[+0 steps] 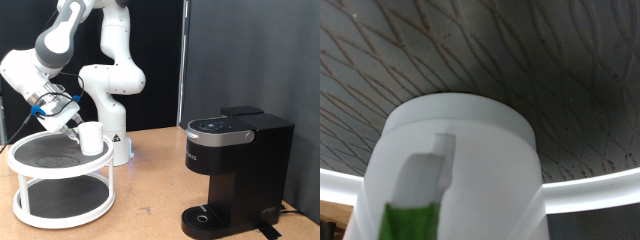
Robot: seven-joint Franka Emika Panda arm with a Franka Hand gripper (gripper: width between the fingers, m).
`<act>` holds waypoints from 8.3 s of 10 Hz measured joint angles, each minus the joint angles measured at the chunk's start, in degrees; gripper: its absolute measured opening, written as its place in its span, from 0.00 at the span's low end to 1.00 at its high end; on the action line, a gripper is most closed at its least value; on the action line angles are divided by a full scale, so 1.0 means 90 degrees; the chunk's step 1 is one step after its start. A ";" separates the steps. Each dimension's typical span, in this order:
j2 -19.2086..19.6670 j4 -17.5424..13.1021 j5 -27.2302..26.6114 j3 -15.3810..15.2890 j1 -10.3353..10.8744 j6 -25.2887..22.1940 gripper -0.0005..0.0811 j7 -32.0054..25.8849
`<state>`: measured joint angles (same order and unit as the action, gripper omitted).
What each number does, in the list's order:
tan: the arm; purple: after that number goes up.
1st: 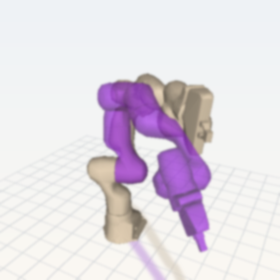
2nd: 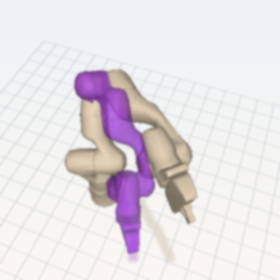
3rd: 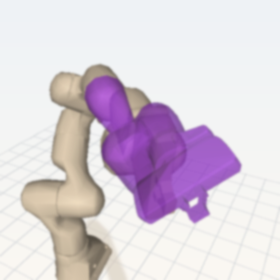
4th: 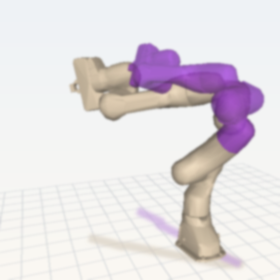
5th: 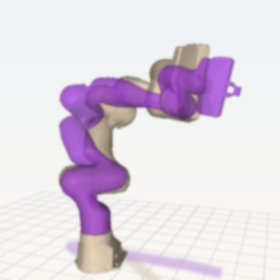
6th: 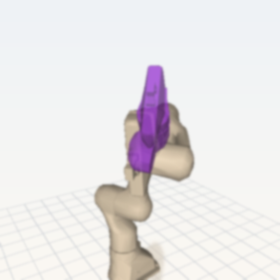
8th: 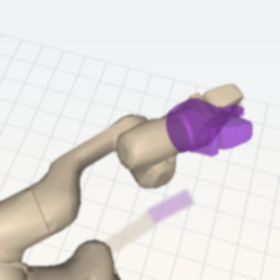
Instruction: Make a cup of coffee with the keurig machine
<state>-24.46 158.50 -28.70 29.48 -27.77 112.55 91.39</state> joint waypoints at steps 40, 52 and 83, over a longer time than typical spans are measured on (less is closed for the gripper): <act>-0.0052 -0.0211 -0.2479 -0.2248 0.1097 0.1355 0.09 0.2341; 0.0925 -0.0144 -0.2623 -0.3003 0.1215 0.2229 0.09 0.2356; 0.3819 -0.1647 -0.6024 -0.4899 0.1703 0.4523 0.09 0.1012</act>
<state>9.92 143.68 -82.92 -14.61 -12.44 153.26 100.50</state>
